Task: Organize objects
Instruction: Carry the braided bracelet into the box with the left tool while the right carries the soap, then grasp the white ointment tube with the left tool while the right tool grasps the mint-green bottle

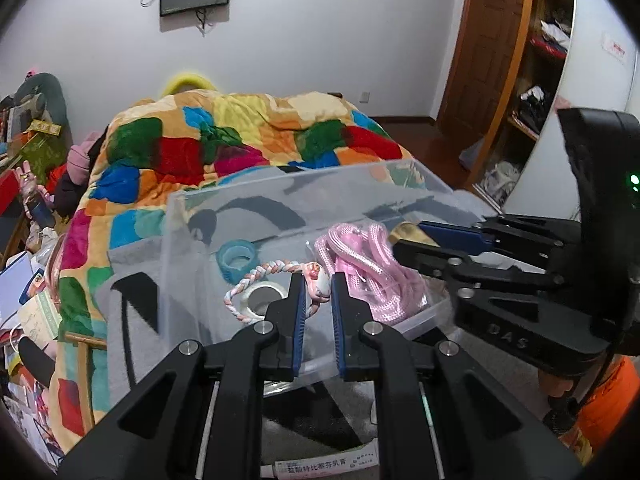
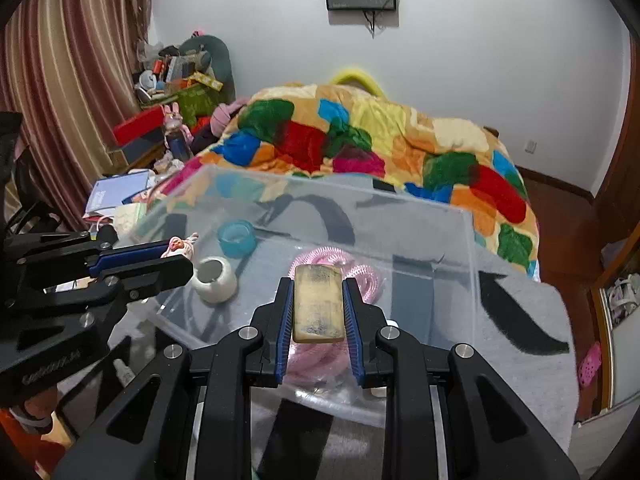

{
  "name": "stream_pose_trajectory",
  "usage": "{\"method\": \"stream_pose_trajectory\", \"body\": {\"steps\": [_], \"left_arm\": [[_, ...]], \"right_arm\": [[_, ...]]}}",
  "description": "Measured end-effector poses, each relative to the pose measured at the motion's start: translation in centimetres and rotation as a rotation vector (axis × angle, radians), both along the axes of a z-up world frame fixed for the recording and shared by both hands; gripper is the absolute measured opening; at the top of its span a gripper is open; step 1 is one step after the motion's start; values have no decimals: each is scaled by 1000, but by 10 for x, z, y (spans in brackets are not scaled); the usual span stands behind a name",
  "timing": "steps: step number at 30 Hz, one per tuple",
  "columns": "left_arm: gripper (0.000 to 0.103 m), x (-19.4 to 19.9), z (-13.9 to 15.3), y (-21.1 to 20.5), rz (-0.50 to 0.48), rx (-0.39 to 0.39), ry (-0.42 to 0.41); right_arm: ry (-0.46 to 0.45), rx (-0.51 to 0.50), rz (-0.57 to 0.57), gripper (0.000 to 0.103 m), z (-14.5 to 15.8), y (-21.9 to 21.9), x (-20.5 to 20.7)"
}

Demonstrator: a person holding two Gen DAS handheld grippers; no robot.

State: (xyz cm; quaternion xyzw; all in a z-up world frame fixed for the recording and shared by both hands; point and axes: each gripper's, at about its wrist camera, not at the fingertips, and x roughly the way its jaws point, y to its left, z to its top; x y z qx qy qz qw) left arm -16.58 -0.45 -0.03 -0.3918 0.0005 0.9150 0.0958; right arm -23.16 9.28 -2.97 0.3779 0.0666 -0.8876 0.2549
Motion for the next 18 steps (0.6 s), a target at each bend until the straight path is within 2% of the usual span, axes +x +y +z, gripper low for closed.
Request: {"method": "stream_pose_trajectory", "body": {"steps": [4,7,9,11,15,18], "left_arm": [[13,1,-2,4,-12,-9,-12],[28,8,3,7,-19,-16,-5],[39,13,10,8,-22,-28,17],[45,23,19,9,-23,-37,49],[61,44,32,6,-21,-48,93],[67,59,34,2,-17,-64,104]], "right_arm": [[-28,22,12,22,-10,-1,-3],[-24,28,13,24,-6,-1,-1],[-19,25,24,32,-2,1,3],[4,27,27,38,4,3,9],[35,11,43,38,16,7,24],[51,-8,62,38,24,14,39]]}}
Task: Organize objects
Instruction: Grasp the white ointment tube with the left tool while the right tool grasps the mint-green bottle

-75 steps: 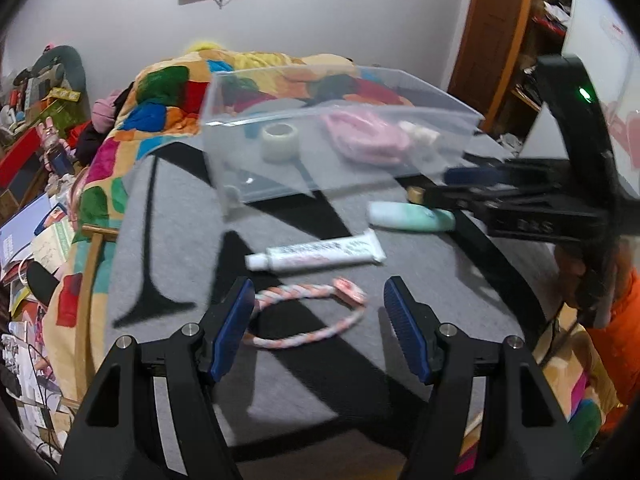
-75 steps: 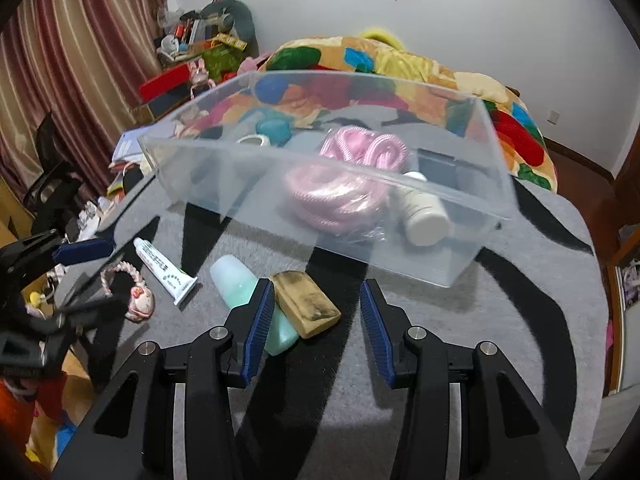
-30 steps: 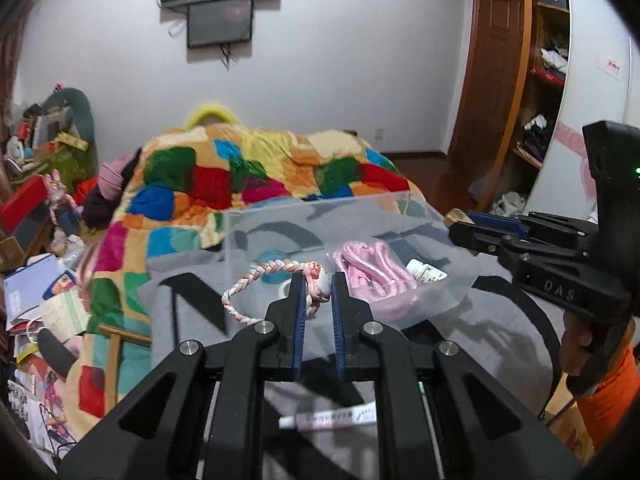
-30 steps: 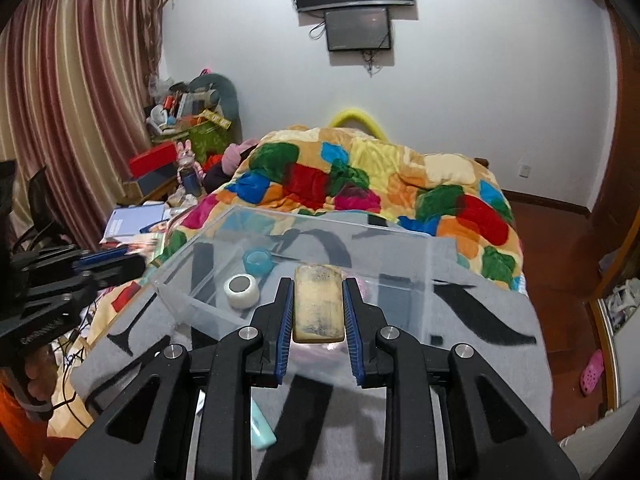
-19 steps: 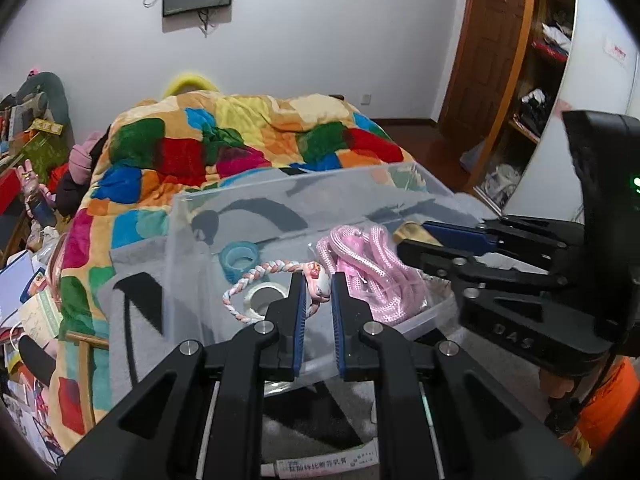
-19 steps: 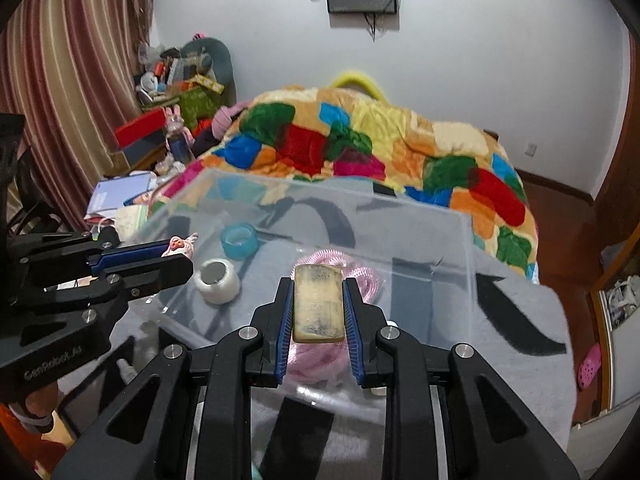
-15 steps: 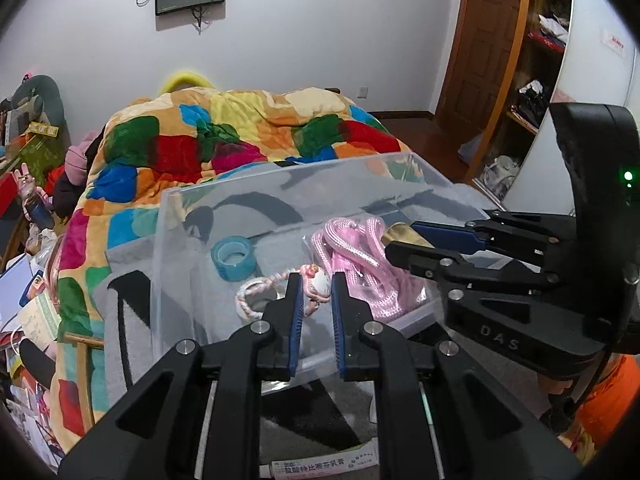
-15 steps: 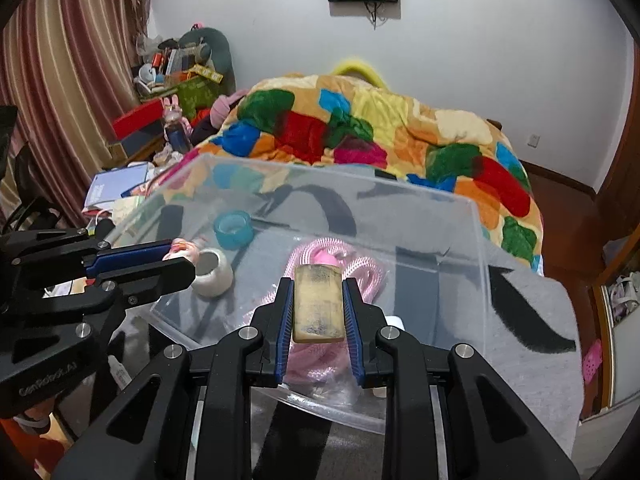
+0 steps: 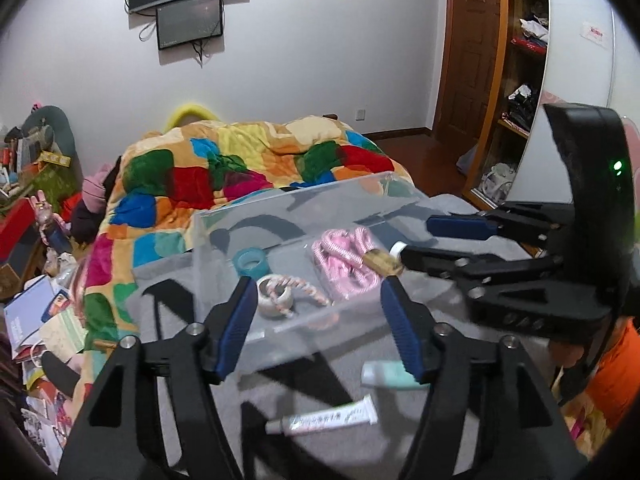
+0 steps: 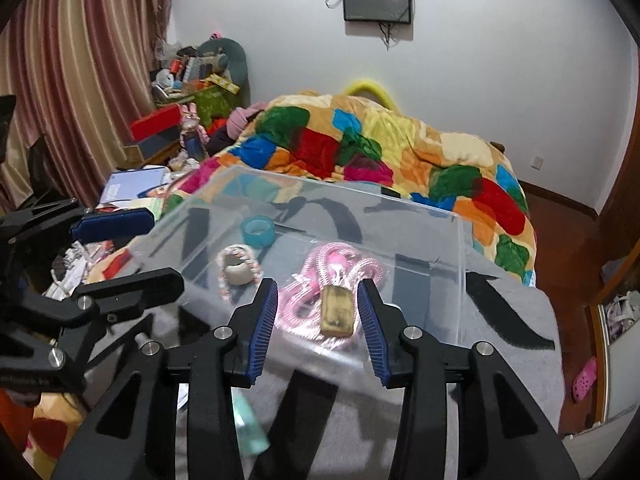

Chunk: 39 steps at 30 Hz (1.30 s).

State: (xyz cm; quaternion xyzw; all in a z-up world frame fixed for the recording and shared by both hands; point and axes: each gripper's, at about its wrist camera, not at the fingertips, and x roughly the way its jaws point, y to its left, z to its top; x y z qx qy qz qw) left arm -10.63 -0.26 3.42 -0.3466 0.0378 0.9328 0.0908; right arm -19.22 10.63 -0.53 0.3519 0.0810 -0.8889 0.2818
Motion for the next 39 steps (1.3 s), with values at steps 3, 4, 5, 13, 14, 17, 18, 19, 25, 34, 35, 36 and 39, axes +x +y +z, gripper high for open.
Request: {"method": "stream_pose_trajectory", "body": {"steps": [3,4,5,13,14,17,18,19,25,34,35,36,39], "left_arm": [[71,13,-8,-6,-1,-15,-20],[71,16,-14,-9,1,-22,-35],[71,19,-20,-13,1,-27,-51],[71,25,-87,-23,-31,-80,-233],[72,22,-92,-23,-32,-93,-241],[75,16,-91,-22,-35,-89,-231],[75,13,-91,-22,-36,-86,-230],[75,10,-90,-21,-44,-79,-225],[40,12,-92,-10,-84,-74,-211],[15,38,-86,1,-66,-82,-155],[15,40,-84,0,-62,-76,-147],[15,41,-81,0,-58,-71,-137],[15,45,-67,-1,-44,-58,-98]], "right_arm": [[6,-11,27,38,3,5,17],[3,-12,37,38,2,6,22],[-2,-14,49,38,0,8,29],[-111,21,126,38,-41,1,49],[-126,33,135,38,-47,-1,49],[-161,68,156,38,-64,-10,47],[-169,76,162,38,-68,-13,47],[-179,87,168,38,-72,-16,46],[-177,78,168,23,-76,-18,45],[-118,17,117,23,-59,-2,60],[-112,6,112,23,-55,0,61],[-107,-3,108,23,-52,2,63],[-80,-43,87,23,-37,10,64]]}}
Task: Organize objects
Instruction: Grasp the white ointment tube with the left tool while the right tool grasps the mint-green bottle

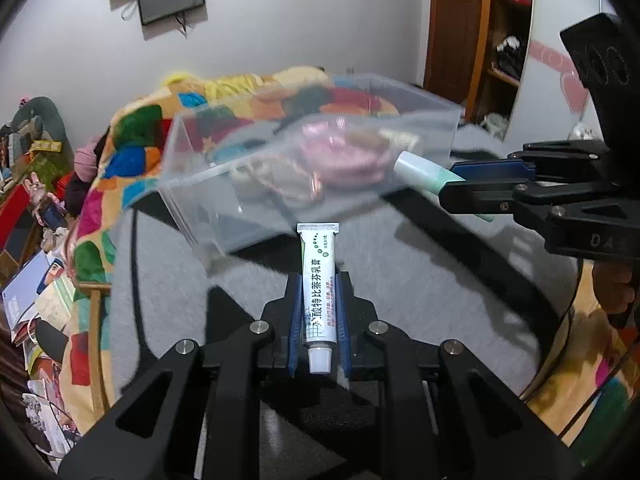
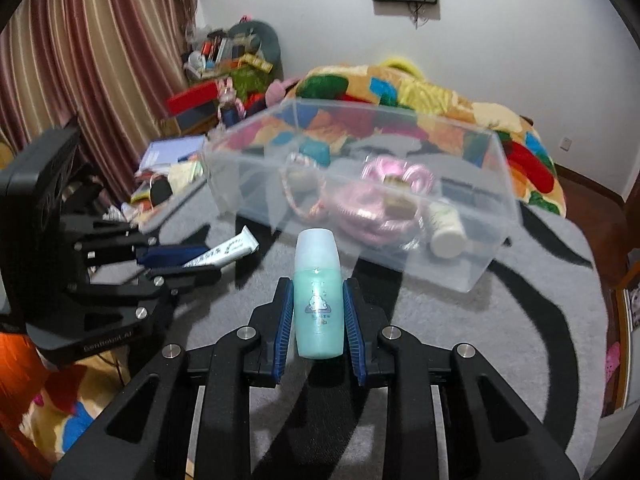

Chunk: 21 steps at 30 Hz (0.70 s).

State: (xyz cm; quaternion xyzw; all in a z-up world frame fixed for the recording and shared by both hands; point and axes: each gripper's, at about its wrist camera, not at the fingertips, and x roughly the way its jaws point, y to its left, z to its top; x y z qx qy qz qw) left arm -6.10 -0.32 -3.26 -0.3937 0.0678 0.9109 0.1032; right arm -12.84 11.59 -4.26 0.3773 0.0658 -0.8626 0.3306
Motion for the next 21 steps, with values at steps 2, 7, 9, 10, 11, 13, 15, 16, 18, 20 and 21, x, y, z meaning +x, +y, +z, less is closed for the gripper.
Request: {"method": "stream_pose_trajectory", "body": {"steps": [2,7,9,10,11,13,15,16,18,20,21], "left_arm": [[15,1,11,0,11,10,30],[15,-7,38,-7,48,54,100],[15,-15,48,-12,72,74,123],[15,-17,51,-13,78,82,129],[15,-21,54,-15,87,91,136],[15,-31,61,-19,107,103,150],[15,-40,64,-22,116,117,153],[15,-45,65,-22,124,121,152],[15,-57,66,-25,136,125,148],[15,-66,64,-28,152,120,145],[15,-72,62,-30,156,123,136]], "right_arm": [[15,-21,-15,23,9,3,0],[75,-61,-58,23,35,9,-5],[99,-78,-76,23,47,9,-10],[108,-85,-84,23,52,8,-13],[115,-91,-89,23,56,8,-15],[136,-101,-104,23,64,7,-22],[147,-102,-111,23,68,3,-29],[146,-100,-115,23,69,0,-34],[132,-94,-121,23,66,-7,-47],[114,-79,-130,23,61,-14,-61],[100,-76,-134,23,58,-17,-68]]}}
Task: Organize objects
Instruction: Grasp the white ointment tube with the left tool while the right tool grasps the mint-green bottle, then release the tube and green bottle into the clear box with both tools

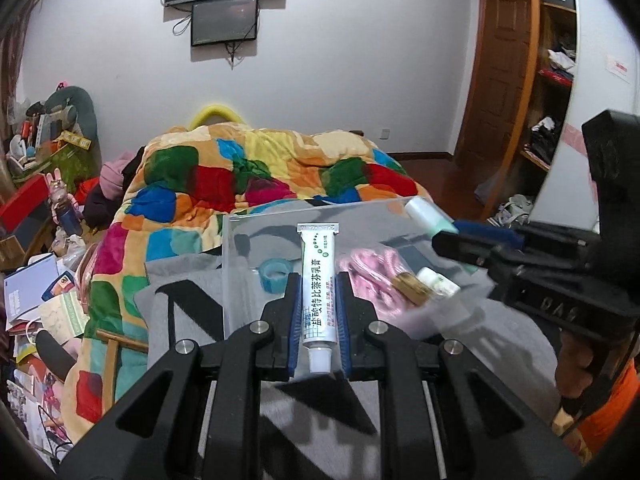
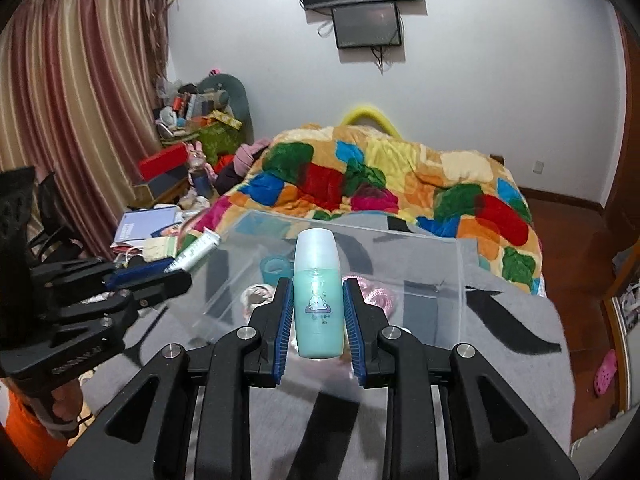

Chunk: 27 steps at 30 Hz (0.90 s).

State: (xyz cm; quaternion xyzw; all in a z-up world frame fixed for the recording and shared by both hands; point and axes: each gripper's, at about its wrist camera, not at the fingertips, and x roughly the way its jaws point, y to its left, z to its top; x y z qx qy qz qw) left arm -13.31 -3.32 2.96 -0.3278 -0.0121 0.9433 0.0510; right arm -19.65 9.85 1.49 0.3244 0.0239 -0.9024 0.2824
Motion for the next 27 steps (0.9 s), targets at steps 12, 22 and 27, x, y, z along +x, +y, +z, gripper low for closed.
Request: {"method": "stream_pose_trajectory", "body": {"steps": [12,22,27], "left_arm": [[15,-40,-35,-11,23,44,-117],[16,-27,-22,-8,7,65,-98],[16,-4,-2,-4,12,41,-25]], "right_arm": [[-123,65,18,23,-47,-27,-36],[-116,92,45,25,-43,-26,-27],[-69,67,44,30,-23,-16,-8]]}}
